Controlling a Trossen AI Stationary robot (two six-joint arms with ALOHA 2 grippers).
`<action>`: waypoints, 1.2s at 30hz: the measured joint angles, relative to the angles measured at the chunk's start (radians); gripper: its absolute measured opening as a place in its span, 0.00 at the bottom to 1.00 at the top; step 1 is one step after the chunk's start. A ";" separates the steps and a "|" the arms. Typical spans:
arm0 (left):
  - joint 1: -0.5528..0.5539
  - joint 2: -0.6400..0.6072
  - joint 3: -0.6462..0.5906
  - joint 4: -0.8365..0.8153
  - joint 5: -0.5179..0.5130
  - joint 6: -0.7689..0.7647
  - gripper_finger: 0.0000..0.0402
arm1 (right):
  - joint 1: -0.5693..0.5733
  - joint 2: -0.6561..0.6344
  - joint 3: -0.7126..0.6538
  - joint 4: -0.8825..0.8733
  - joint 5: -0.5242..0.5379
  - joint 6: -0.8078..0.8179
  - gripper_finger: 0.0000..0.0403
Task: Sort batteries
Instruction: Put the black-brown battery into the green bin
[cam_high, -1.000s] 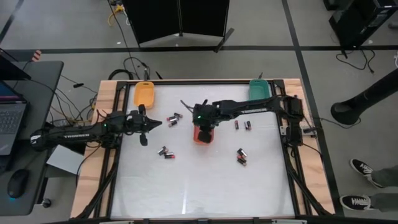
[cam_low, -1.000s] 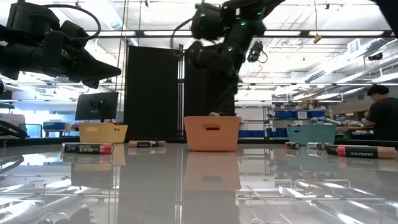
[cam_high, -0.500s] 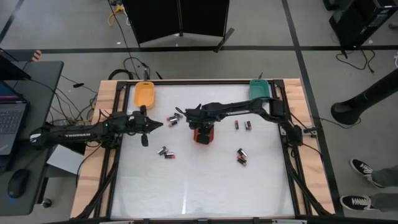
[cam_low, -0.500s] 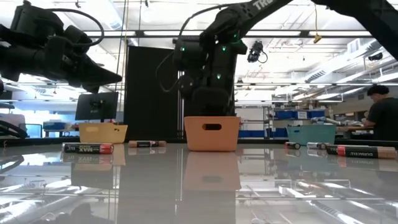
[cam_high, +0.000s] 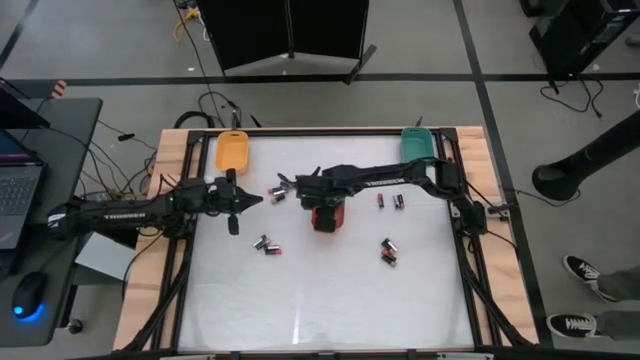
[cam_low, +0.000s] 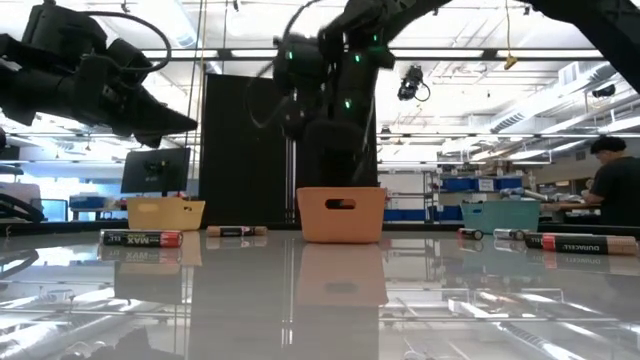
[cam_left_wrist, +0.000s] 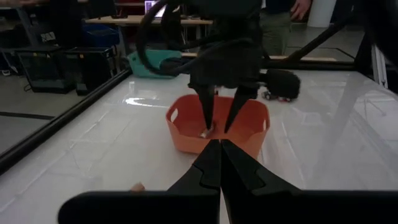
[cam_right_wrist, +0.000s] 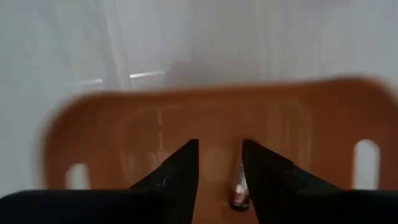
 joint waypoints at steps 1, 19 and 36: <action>0.000 0.002 0.004 -0.002 0.003 -0.004 0.02 | 0.007 -0.004 0.015 -0.009 0.001 -0.014 0.31; 0.000 0.135 0.159 -0.291 0.014 -0.039 0.02 | 0.160 -0.097 0.047 -0.039 0.119 -0.040 0.03; 0.000 0.364 0.245 -0.314 0.005 -0.031 0.02 | 0.194 -0.310 -0.293 0.250 0.158 0.055 0.01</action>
